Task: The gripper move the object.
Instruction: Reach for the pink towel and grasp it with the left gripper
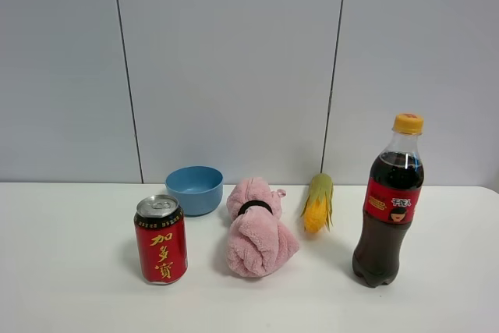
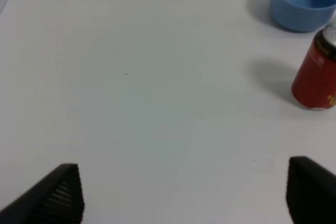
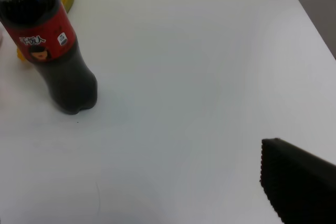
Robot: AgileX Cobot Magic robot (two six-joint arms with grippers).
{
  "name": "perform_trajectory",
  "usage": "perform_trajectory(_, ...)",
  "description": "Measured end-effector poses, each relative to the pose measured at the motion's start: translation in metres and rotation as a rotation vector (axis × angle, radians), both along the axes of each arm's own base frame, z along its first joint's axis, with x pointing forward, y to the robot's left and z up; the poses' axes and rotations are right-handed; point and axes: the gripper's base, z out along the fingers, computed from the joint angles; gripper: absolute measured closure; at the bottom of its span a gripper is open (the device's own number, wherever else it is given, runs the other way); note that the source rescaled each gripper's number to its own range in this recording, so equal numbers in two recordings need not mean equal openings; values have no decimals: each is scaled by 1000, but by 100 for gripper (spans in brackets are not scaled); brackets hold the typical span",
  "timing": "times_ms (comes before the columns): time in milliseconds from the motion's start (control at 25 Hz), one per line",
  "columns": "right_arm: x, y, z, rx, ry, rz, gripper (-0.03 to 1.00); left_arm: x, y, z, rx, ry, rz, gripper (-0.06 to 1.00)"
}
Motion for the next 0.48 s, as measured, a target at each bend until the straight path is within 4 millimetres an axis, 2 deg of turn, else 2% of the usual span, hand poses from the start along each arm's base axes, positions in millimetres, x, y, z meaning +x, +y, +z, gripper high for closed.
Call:
perform_trajectory(40,0,0,0,0,0,0,-3,0,0,0,0,0,0,24)
perform_trajectory(480,0,0,0,0,0,0,-3,0,0,0,0,0,0,24)
